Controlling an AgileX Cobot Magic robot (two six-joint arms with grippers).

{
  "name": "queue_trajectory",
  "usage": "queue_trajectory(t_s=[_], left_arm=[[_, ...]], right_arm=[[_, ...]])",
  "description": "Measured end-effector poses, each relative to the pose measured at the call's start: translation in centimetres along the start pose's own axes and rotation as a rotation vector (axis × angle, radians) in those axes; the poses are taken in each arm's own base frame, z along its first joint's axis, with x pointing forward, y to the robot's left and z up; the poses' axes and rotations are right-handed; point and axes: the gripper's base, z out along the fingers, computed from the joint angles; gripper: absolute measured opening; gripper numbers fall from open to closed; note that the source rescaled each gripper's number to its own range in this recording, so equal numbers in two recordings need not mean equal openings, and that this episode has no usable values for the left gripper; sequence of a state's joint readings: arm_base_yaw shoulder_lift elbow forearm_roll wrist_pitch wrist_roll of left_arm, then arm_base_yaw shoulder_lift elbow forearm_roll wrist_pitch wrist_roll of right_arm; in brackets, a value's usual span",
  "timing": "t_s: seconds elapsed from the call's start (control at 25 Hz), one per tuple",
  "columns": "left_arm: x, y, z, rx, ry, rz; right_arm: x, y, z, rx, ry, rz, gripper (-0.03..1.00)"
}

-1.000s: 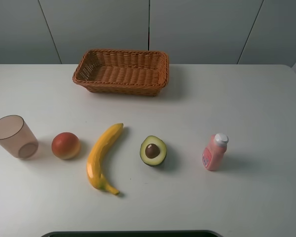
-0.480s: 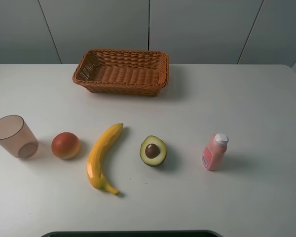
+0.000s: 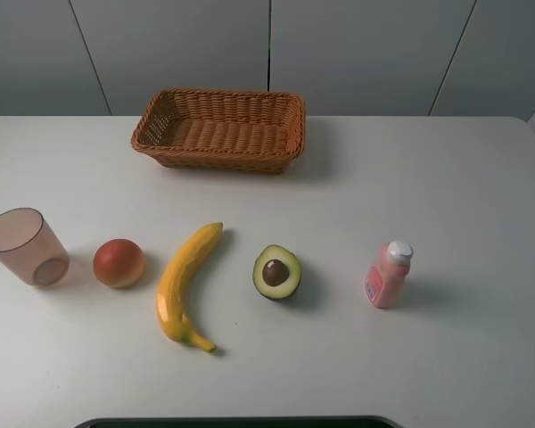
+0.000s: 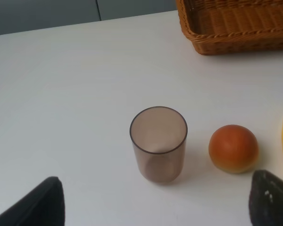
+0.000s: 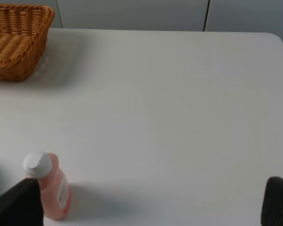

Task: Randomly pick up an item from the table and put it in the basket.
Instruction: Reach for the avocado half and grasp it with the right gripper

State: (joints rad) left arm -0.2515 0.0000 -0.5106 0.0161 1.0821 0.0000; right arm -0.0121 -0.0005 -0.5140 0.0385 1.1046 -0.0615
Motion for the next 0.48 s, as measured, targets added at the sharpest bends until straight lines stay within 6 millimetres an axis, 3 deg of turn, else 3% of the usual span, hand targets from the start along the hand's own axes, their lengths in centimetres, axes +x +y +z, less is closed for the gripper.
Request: queue_trajectory(t_s=[0.48], left_arm=[[0.0,0.0,0.0,0.0,0.0,0.0]], right_arm=[[0.0,0.0,0.0,0.0,0.0,0.0,1.0]])
